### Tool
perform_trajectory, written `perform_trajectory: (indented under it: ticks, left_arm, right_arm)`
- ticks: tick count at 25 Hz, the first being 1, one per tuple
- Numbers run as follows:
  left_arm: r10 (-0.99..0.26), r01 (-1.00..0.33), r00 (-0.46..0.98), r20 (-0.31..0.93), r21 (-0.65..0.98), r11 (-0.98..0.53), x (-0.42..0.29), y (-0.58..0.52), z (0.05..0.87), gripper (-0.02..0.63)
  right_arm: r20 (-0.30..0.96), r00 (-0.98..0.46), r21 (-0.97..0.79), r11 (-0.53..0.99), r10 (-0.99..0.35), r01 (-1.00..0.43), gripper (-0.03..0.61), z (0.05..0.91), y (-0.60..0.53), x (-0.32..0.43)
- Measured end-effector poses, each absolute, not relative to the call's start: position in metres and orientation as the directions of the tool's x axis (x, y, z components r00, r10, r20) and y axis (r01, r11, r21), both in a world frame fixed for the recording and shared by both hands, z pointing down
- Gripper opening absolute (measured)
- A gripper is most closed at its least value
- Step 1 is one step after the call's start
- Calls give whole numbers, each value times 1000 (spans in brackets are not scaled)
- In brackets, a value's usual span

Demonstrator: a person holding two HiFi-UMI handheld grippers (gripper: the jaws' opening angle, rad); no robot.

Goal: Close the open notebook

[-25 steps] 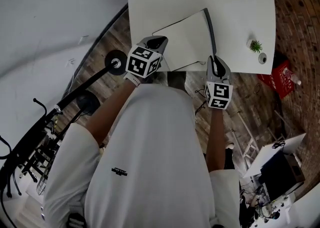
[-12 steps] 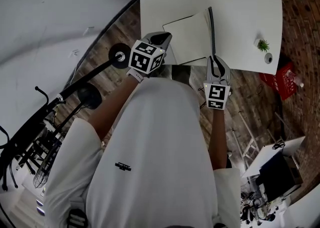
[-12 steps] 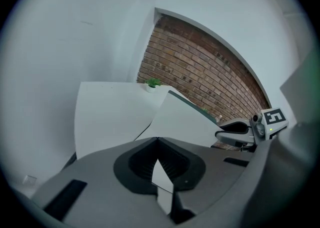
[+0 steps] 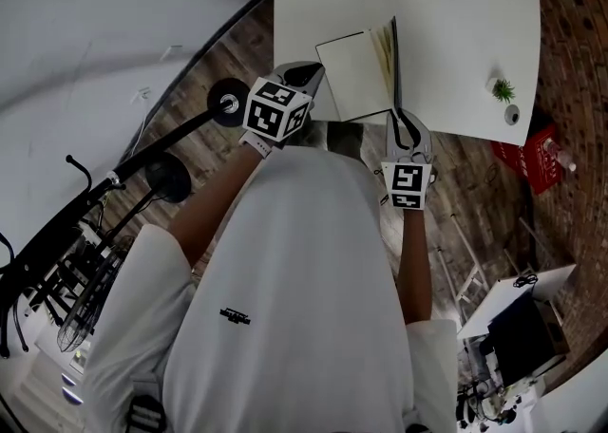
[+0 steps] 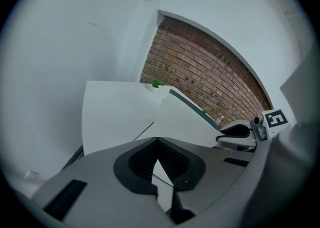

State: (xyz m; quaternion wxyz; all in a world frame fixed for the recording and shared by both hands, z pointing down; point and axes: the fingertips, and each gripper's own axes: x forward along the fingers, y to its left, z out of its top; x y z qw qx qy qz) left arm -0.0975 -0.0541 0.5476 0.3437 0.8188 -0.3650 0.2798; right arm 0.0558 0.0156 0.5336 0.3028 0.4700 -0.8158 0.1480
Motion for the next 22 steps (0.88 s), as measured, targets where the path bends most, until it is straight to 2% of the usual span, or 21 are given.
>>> perform_trajectory:
  ticks: [22]
  left_arm:
    - [-387, -801, 558, 734, 355, -482, -104, -44, 559, 9]
  right_arm:
    - [712, -560, -105, 724, -424, -682, 74, 578, 47, -4]
